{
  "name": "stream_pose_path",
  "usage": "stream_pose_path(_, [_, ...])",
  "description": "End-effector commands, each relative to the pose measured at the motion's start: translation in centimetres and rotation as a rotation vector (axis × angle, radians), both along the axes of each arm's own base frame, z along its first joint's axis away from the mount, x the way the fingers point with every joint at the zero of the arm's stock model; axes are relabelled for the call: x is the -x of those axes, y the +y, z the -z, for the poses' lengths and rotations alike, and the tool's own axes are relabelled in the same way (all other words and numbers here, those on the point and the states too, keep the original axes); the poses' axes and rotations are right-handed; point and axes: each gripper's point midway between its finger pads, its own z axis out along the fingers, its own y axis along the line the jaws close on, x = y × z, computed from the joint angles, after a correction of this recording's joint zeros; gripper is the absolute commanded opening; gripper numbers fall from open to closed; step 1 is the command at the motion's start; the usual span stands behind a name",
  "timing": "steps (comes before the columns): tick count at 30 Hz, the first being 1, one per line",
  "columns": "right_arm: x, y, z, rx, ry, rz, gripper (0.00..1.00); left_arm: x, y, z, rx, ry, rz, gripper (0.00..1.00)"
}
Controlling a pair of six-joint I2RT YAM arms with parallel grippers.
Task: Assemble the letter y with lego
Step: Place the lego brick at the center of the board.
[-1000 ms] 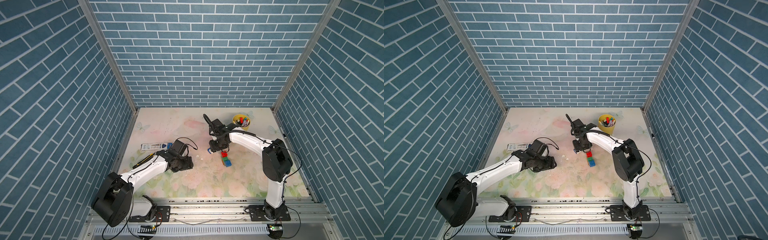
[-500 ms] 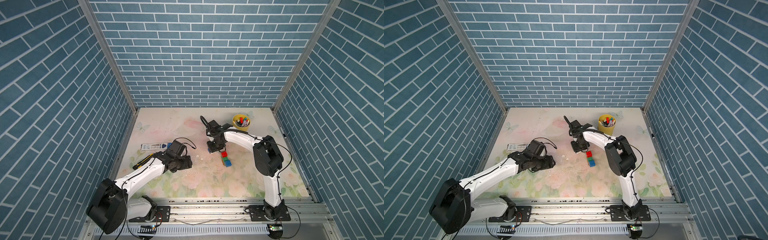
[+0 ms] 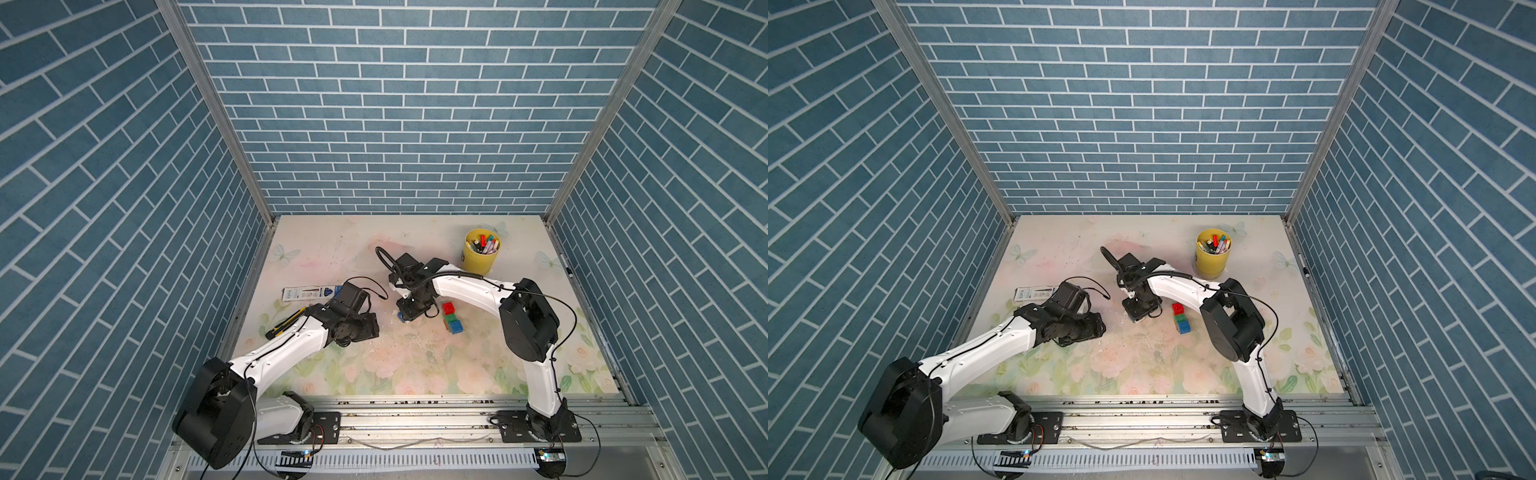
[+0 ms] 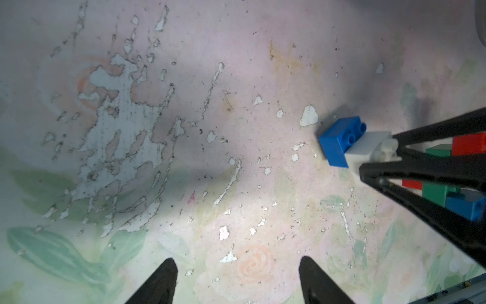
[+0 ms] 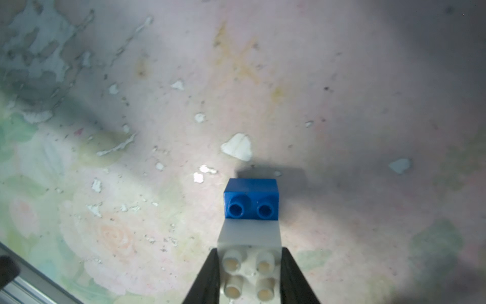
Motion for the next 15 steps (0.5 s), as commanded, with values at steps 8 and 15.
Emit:
stream_pose_path(8, [1.4,1.1,-0.9,0.021,-0.006,-0.146,0.33,1.0,1.3,1.2,-0.009,0.032,-0.029,0.76])
stream_pose_path(15, [1.7,1.0,0.1,0.06,0.008,-0.172,0.33,0.9,1.3,1.4,-0.006,0.04,-0.033,0.76])
